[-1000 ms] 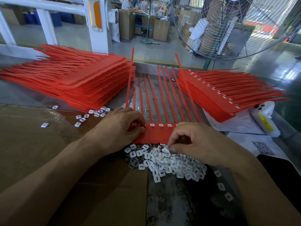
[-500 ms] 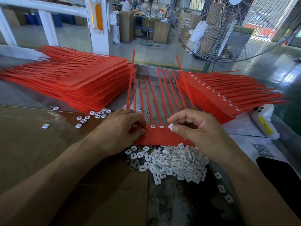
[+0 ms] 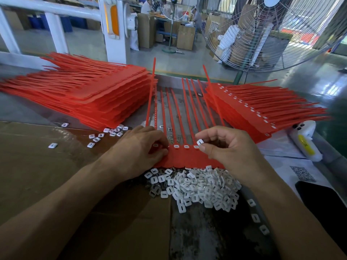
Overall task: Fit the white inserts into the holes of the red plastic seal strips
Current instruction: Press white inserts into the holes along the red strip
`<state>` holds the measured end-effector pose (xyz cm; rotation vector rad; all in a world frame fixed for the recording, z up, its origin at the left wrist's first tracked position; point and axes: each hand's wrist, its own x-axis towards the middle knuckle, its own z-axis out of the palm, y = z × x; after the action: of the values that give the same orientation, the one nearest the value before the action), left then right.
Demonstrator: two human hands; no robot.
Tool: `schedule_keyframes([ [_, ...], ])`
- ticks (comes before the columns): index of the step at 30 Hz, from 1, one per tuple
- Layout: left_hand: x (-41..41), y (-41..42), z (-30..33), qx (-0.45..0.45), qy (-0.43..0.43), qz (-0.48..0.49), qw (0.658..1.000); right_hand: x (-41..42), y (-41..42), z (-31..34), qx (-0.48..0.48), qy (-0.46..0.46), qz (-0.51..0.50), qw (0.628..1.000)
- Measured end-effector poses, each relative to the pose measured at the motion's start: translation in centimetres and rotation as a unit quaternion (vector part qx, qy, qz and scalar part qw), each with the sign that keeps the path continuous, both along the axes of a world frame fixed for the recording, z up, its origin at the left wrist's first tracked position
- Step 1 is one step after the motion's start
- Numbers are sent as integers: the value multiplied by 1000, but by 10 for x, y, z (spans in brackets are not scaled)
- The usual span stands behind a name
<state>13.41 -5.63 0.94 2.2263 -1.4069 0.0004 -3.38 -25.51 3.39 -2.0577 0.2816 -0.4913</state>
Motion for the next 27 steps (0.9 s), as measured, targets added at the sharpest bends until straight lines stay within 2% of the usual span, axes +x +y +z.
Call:
schedule_keyframes([
  [5, 1, 0, -1, 1, 2, 0, 1000, -2, -11, 0, -19, -31, -95, 995],
  [11, 1, 0, -2, 4, -3, -3, 1000, -2, -31, -10, -42, 23, -190, 981],
  [21, 1, -1, -1, 9, -2, -4, 1000, 5, -35, -17, -106, 98, -184, 972],
  [27, 0, -1, -1, 6, -2, -3, 1000, 9, -38, -20, -122, 110, -189, 968],
])
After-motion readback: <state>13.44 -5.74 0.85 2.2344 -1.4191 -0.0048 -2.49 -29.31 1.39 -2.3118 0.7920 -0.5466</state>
